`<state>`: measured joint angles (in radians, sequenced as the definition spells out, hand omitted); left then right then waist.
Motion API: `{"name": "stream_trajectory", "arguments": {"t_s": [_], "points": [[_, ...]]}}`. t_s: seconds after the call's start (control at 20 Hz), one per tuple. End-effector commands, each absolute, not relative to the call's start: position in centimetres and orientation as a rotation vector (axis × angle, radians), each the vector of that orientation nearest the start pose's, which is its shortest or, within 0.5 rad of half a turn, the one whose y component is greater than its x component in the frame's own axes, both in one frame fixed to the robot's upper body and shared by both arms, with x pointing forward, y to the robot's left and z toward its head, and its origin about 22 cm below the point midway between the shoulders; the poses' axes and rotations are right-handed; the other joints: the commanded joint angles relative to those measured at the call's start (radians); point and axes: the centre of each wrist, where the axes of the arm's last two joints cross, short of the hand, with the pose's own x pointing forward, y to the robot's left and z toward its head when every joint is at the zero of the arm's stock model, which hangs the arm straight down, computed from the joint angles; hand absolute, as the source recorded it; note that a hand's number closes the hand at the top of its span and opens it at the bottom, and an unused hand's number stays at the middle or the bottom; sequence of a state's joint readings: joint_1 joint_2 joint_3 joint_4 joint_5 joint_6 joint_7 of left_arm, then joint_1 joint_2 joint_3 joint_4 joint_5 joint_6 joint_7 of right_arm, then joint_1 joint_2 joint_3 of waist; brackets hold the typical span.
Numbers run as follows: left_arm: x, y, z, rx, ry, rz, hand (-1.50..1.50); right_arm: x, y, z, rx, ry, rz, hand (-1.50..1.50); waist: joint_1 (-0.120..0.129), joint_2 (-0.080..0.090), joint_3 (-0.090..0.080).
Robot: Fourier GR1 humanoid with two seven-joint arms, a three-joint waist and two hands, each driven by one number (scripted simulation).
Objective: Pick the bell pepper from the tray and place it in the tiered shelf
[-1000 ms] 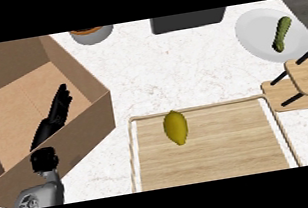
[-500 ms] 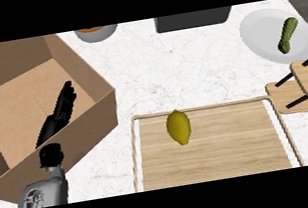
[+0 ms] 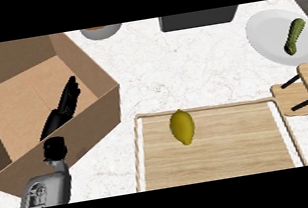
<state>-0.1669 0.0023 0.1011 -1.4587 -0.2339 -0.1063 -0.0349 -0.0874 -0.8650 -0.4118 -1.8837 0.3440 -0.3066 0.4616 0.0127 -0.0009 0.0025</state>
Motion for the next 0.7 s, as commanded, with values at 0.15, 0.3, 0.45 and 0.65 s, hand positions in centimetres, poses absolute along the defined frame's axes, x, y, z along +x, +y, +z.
{"name": "stream_trajectory", "arguments": {"t_s": [0.15,0.3,0.45,0.65], "points": [[26.8,21.4,1.3,0.098,-1.6,-0.275,0.0,24.3,-43.3,23.0,-1.27,-1.781,-0.118,1.5,-0.004,0.001,-0.001],[28.3,22.5,2.2,0.105,-1.599,-0.26,0.0,24.8,-43.6,23.5,-1.232,-1.802,-0.099,1.5,-0.01,0.001,-0.002],[28.0,21.7,1.1,0.101,-1.586,-0.269,0.0,24.9,-44.4,22.8,-1.235,-1.802,-0.111,1.5,-0.012,0.001,-0.002],[27.9,24.0,1.5,0.105,-1.584,-0.253,0.0,26.8,-45.0,20.5,-1.232,-1.794,-0.1,1.5,-0.007,0.002,-0.002]]}}
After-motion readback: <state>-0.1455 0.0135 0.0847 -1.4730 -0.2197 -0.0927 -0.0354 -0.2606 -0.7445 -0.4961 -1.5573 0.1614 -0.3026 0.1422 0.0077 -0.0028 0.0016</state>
